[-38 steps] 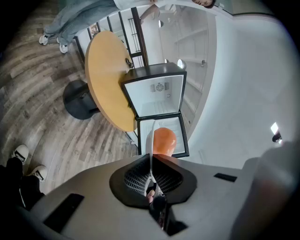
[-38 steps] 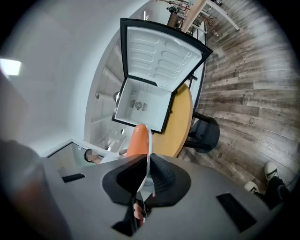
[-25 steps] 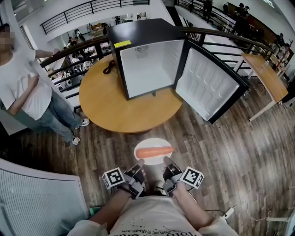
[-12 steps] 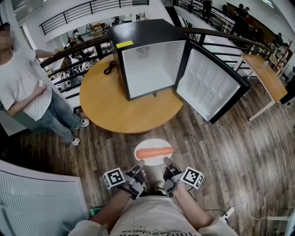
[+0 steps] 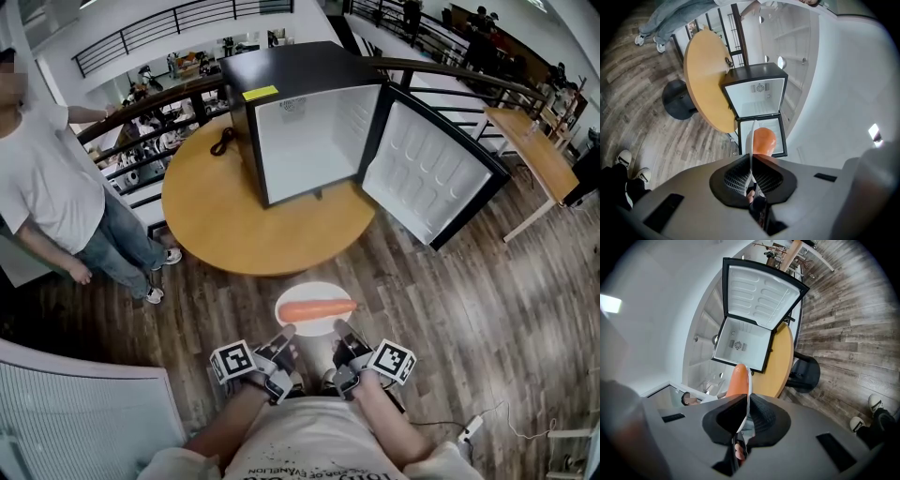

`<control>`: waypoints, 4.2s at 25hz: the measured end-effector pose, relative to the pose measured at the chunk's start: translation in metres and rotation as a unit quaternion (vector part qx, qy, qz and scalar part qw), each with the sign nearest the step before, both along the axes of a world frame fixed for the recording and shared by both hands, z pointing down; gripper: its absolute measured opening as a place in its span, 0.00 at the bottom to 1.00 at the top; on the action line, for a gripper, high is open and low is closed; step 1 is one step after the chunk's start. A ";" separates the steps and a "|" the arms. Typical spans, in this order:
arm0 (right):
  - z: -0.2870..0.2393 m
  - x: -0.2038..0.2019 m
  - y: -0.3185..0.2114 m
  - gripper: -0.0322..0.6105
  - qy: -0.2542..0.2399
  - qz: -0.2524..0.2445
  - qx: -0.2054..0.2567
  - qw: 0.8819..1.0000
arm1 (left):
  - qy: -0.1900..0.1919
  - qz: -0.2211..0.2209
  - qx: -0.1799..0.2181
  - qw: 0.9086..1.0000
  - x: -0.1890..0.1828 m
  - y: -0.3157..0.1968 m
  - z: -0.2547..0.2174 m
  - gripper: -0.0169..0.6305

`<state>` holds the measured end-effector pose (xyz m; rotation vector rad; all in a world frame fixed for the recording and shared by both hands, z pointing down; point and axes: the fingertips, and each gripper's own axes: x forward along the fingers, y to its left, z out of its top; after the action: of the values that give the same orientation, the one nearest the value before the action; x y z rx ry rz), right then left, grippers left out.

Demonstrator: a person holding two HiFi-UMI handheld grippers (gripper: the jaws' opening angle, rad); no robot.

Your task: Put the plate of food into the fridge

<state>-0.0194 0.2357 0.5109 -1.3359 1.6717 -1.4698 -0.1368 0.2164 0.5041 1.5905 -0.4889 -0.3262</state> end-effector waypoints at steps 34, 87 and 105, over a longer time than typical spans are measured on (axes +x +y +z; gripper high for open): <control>0.015 0.067 -0.158 0.11 0.001 -0.021 -0.010 1.000 | 0.000 -0.019 -0.013 1.000 0.065 -0.153 0.014 0.08; 0.031 0.137 -0.355 0.11 -0.001 -0.053 -0.031 0.998 | -0.004 -0.076 -0.025 0.997 0.135 -0.340 0.031 0.08; 0.062 0.140 -0.424 0.11 0.006 -0.052 -0.031 0.998 | 0.011 -0.113 -0.028 0.993 0.138 -0.406 0.062 0.08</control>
<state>0.1204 -0.1881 0.5724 -1.3104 1.7400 -1.5888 0.0012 -0.1892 0.5660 1.4792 -0.6583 -0.4964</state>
